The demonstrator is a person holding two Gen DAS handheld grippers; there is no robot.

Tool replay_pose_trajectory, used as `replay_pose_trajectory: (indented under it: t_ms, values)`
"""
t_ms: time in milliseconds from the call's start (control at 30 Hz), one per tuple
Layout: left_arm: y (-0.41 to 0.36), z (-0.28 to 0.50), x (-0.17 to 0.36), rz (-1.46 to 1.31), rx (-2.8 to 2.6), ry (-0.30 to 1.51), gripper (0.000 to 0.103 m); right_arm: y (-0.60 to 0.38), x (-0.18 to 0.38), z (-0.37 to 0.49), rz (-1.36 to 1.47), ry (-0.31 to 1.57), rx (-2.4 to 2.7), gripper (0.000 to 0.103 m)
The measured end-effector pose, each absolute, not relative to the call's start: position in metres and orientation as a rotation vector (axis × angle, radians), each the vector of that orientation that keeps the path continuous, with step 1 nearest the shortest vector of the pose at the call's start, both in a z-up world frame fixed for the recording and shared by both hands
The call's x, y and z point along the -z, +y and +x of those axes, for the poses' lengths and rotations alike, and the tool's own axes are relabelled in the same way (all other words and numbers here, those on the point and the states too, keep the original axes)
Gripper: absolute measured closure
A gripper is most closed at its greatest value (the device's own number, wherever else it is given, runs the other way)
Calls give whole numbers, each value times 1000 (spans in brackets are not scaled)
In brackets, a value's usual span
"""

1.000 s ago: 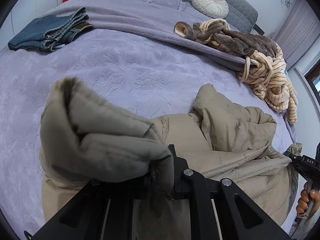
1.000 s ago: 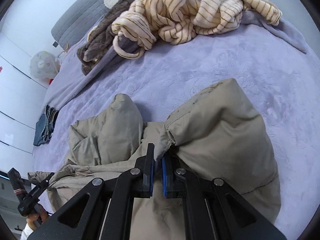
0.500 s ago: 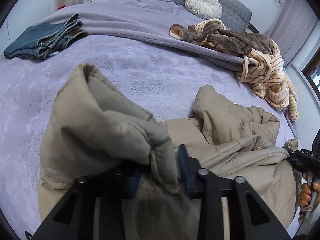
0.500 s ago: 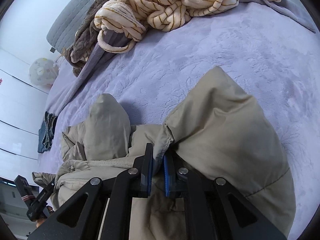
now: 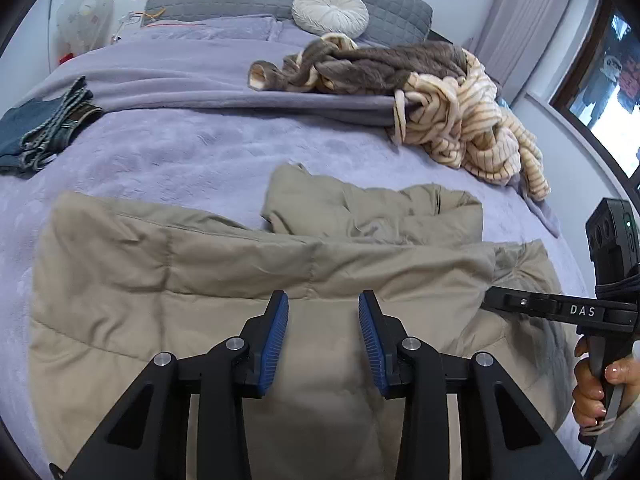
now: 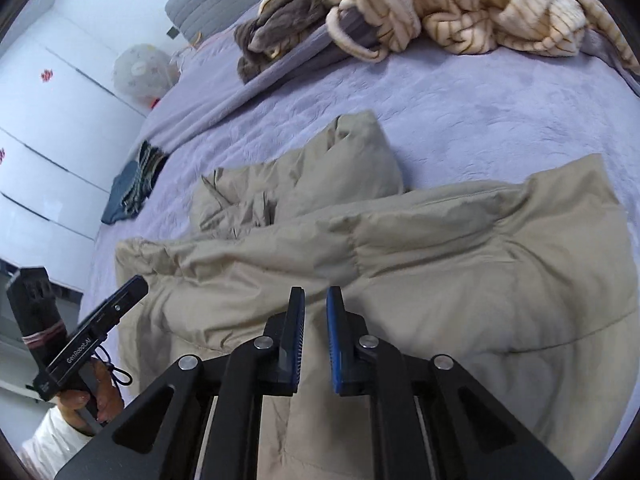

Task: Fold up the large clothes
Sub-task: 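Carry the held hem over the body with both tools and lower it, then open both tools and release the folded hem onto the jacket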

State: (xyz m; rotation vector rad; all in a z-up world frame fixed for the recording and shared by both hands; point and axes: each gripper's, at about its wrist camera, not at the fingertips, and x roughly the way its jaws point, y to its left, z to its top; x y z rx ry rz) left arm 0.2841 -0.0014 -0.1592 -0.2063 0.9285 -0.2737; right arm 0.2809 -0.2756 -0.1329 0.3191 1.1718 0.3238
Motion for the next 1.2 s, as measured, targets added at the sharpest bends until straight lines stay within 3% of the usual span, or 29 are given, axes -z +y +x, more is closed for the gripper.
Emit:
replay_pose_trajectory:
  t_ms: [133,333,533,633,900,1200]
  values:
    - [-14,304,191,-164,198,951,63,-264,163,300,241,1182,-262,103]
    - [0,321,191,-160,162,971,63,-285,163,320,299,1209,-281,103]
    - [74,319,188,-125,19,962,63,-358,142,306,222,1155,-70,103]
    - [96,323,201,-126,-15,986,63,-399,151,305,325,1158,11,103]
    - [97,348,225,-183,-28,1022,62,-416,186,332,411,1185,77,103]
    - [105,322,193,-198,-98,1023,62,-432,152,302,545,1128,115,96]
